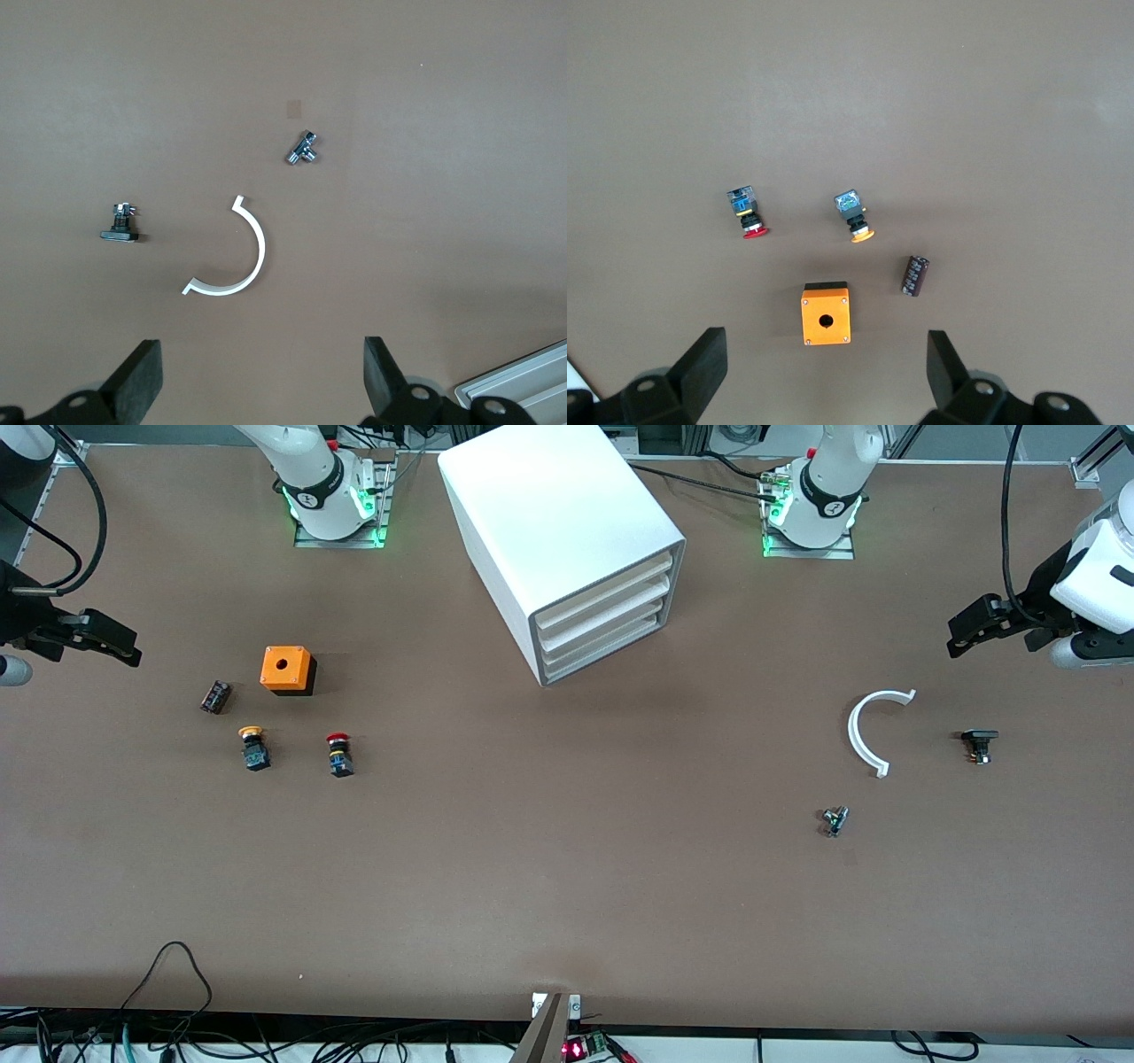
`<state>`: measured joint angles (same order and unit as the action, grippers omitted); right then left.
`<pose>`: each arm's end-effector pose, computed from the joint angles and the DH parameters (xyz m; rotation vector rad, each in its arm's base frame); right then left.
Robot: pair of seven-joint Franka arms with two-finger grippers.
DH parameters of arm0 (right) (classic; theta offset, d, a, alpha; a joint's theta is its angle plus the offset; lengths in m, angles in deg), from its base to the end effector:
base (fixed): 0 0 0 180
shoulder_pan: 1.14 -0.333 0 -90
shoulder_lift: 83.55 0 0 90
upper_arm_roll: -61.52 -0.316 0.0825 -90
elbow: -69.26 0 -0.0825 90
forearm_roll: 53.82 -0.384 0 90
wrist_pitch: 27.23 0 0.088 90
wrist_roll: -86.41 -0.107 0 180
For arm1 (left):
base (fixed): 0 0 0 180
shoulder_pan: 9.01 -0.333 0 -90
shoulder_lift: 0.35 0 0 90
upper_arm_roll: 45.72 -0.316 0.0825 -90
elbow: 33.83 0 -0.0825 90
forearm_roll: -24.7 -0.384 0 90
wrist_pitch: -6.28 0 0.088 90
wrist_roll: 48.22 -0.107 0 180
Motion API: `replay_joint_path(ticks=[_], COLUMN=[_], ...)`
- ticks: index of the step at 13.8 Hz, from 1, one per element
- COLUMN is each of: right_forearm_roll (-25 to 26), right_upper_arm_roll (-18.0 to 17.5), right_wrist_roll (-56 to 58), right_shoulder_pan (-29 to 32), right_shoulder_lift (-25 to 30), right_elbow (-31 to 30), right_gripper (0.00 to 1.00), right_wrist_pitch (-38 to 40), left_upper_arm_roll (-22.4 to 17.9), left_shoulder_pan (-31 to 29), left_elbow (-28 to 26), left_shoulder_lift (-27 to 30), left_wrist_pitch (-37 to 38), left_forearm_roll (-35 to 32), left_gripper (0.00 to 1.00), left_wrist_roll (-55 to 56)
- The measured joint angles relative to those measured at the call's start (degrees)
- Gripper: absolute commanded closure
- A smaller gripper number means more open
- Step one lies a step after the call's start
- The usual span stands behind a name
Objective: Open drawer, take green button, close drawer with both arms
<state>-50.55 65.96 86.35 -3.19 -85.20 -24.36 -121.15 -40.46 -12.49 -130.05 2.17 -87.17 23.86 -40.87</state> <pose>0.5663 -0.0288 0.5846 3.0822 -0.0589 -0.0380 0.5444 -0.0165 0.6024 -3.1190 -0.1504 0.0048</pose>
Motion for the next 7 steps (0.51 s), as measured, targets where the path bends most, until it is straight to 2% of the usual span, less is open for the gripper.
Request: replay_joint_path(ticks=[7], right_forearm_roll=[0.0], right_upper_arm_roll=[-0.9], right_wrist_roll=[-0.2], right_shoulder_pan=[-0.1], right_shoulder_lift=[0.9], right_elbow=[0.5], right_gripper=[0.00], right_wrist_pitch=[1.1], left_upper_arm_roll=[0.0], left_shoulder_pan=[0.0], left_elbow=[0.7], left_shoulder_lift=[-0.2], left_wrist_pitch=[0.0], left_forearm_roll=[0.0], left_gripper=[0.00], left_wrist_roll=[0.0])
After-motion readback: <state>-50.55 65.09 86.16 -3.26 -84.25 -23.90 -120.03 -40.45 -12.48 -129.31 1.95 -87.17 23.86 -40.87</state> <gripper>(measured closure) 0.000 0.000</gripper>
